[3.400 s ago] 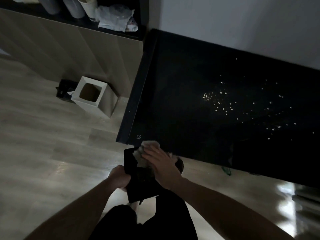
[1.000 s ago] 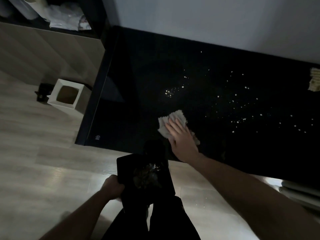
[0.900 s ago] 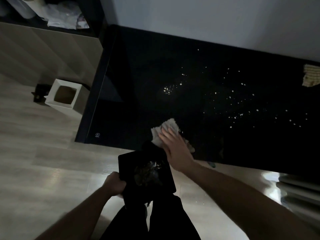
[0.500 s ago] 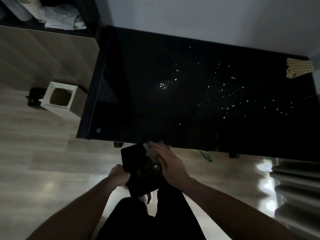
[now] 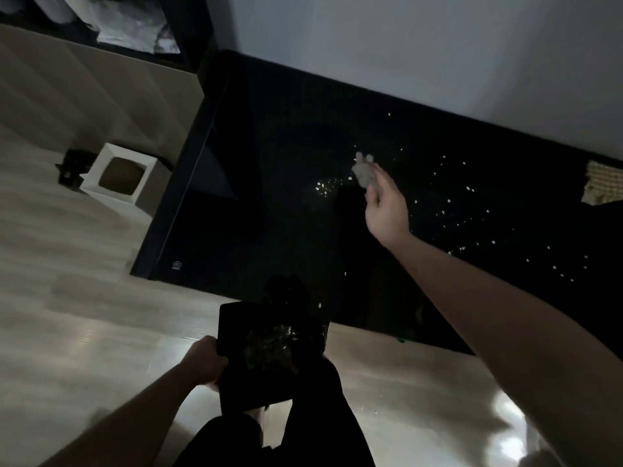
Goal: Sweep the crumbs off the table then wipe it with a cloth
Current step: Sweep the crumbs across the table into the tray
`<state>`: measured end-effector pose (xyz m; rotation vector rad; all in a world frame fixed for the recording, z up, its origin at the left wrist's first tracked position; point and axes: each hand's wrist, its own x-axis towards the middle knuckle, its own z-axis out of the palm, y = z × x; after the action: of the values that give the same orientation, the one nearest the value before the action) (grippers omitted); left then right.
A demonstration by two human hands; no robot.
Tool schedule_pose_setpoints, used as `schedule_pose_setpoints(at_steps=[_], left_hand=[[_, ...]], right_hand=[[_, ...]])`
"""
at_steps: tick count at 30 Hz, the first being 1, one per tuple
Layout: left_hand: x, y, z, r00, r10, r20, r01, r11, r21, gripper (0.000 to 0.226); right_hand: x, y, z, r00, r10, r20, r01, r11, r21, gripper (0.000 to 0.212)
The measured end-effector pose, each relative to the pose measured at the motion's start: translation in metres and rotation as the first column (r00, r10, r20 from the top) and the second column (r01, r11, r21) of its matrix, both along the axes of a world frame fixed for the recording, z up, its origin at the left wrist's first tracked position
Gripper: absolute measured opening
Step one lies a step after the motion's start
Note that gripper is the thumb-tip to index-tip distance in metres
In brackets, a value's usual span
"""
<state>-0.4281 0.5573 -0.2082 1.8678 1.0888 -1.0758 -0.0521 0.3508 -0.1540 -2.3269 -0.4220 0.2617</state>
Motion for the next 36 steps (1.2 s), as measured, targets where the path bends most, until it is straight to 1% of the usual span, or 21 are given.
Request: schedule_pose_setpoints(at_steps=[2, 4, 6, 8, 10, 12, 15, 17, 19, 21, 25, 28, 32, 33, 36], left_hand=[[0.001, 0.000, -0.001, 1.000, -0.009, -0.010, 0.009, 1.000, 0.013, 0.025], [0.003, -0.001, -0.002, 1.000, -0.004, -0.020, 0.004, 1.000, 0.027, 0.027], [0.004, 0.001, -0.007, 0.998, 0.036, -0.044, -0.035, 0.999, 0.029, 0.021], [0.004, 0.002, -0.012, 0.996, 0.070, -0.057, -0.068, 0.997, 0.033, 0.006], [0.001, 0.001, -0.020, 0.993, 0.108, -0.057, -0.106, 0.994, 0.030, 0.019], [0.001, -0.001, -0.021, 0.992, 0.110, -0.055, -0.110, 0.994, 0.014, 0.023], [0.006, -0.005, -0.016, 0.991, 0.127, -0.043, -0.127, 0.992, 0.014, 0.020], [0.010, -0.006, -0.010, 0.993, 0.116, -0.035, -0.116, 0.993, 0.021, 0.010], [0.010, -0.006, -0.007, 0.995, 0.099, -0.024, -0.098, 0.995, 0.023, 0.016], [0.010, -0.006, -0.006, 0.995, 0.099, -0.016, -0.099, 0.995, 0.018, 0.017], [0.011, -0.012, 0.002, 0.996, 0.085, 0.014, -0.085, 0.996, 0.005, 0.023], [0.011, -0.015, 0.008, 0.991, 0.131, 0.021, -0.130, 0.991, -0.009, 0.016], [0.008, -0.015, 0.013, 0.991, 0.132, 0.037, -0.131, 0.991, -0.028, 0.007], [0.007, -0.015, 0.014, 0.990, 0.133, 0.047, -0.132, 0.991, -0.033, 0.007], [0.006, -0.014, 0.017, 0.988, 0.142, 0.053, -0.138, 0.988, -0.073, 0.023]], right_hand=[[0.034, 0.018, -0.005, 1.000, -0.014, -0.006, 0.014, 0.998, -0.068, 0.048], [0.063, 0.034, -0.012, 1.000, -0.010, -0.013, 0.008, 0.989, -0.147, 0.048], [0.084, 0.048, -0.020, 0.998, 0.033, -0.060, -0.047, 0.967, -0.250, 0.048], [0.091, 0.058, -0.031, 0.987, 0.094, -0.131, -0.137, 0.917, -0.376, 0.051], [0.084, 0.065, -0.041, 0.981, 0.110, -0.157, -0.173, 0.862, -0.476, 0.056], [0.065, 0.069, -0.047, 0.982, 0.146, -0.116, -0.185, 0.852, -0.489, 0.058], [0.024, 0.068, -0.048, 0.954, 0.297, -0.044, -0.286, 0.854, -0.435, 0.057], [-0.008, 0.064, -0.050, 0.922, 0.386, -0.020, -0.364, 0.850, -0.382, 0.055], [-0.041, 0.057, -0.053, 0.887, 0.461, -0.010, -0.440, 0.840, -0.318, 0.054], [-0.078, 0.051, -0.056, 0.860, 0.510, 0.016, -0.488, 0.833, -0.261, 0.053], [-0.153, 0.039, -0.060, 0.843, 0.537, 0.035, -0.526, 0.836, -0.157, 0.050], [-0.206, 0.031, -0.059, 0.836, 0.548, -0.027, -0.548, 0.832, -0.089, 0.054], [-0.261, 0.018, -0.052, 0.829, 0.530, -0.179, -0.540, 0.842, -0.005, 0.055], [-0.270, 0.016, -0.046, 0.829, 0.517, -0.215, -0.526, 0.850, 0.014, 0.053], [-0.281, 0.006, -0.020, 0.849, 0.450, -0.277, -0.430, 0.893, 0.133, 0.047]])
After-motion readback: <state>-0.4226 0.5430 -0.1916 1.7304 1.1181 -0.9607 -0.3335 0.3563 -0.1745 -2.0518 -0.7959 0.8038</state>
